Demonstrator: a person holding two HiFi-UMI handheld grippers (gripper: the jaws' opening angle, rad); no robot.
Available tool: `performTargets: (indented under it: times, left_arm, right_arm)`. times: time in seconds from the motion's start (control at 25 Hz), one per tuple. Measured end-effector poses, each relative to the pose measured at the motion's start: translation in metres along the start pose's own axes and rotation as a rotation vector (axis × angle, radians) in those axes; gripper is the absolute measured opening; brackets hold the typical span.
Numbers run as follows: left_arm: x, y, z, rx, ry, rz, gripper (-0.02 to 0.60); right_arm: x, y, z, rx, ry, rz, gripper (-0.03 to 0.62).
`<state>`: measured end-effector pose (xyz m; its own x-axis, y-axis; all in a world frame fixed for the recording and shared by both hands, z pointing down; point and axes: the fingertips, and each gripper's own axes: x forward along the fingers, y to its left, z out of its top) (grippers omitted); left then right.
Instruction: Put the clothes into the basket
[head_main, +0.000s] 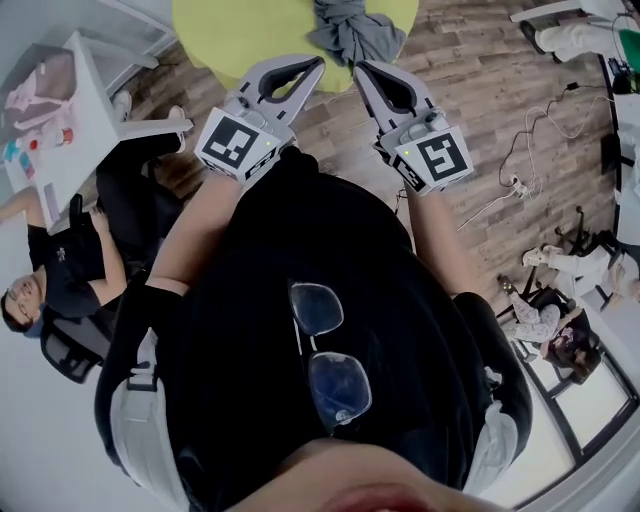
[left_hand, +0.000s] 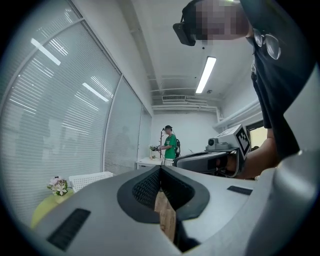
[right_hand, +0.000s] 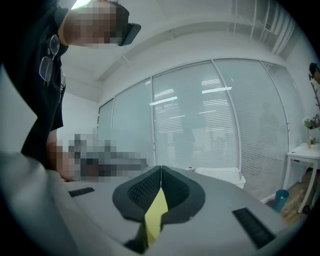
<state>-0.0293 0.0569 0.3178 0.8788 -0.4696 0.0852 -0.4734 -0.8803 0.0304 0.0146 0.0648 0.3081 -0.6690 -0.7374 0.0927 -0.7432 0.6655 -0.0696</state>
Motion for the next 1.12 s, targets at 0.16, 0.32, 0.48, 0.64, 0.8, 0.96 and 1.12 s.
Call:
performTargets:
  times: [0.16, 0.32, 0.48, 0.64, 0.8, 0.96, 1.12]
  left_arm:
    - [0.004, 0.029, -0.002, -0.009, 0.001, -0.027, 0.011]
    - [0.006, 0.054, -0.004, -0.003, 0.003, -0.048, 0.011]
    - [0.006, 0.07, -0.014, -0.008, 0.014, -0.07, 0.011]
    - [0.009, 0.086, -0.02, -0.018, 0.013, -0.063, 0.011]
    - [0.021, 0.1, -0.024, -0.026, 0.009, -0.05, 0.011]
    - [0.033, 0.114, -0.03, -0.023, 0.02, -0.028, 0.011]
    - [0.053, 0.131, -0.034, -0.012, 0.014, -0.006, 0.011]
  right_arm:
    - [0.024, -0.011, 0.003, 0.005, 0.007, -0.035, 0.025]
    - [0.045, -0.017, 0.0, 0.002, 0.025, -0.067, 0.026]
    - [0.057, -0.02, -0.006, -0.016, 0.044, -0.114, 0.026]
    - [0.067, -0.031, -0.013, -0.002, 0.055, -0.14, 0.026]
    - [0.072, -0.052, -0.017, 0.019, 0.062, -0.17, 0.026]
    - [0.086, -0.067, -0.022, 0.007, 0.085, -0.158, 0.026]
    - [0.098, -0.095, -0.031, 0.023, 0.097, -0.148, 0.026]
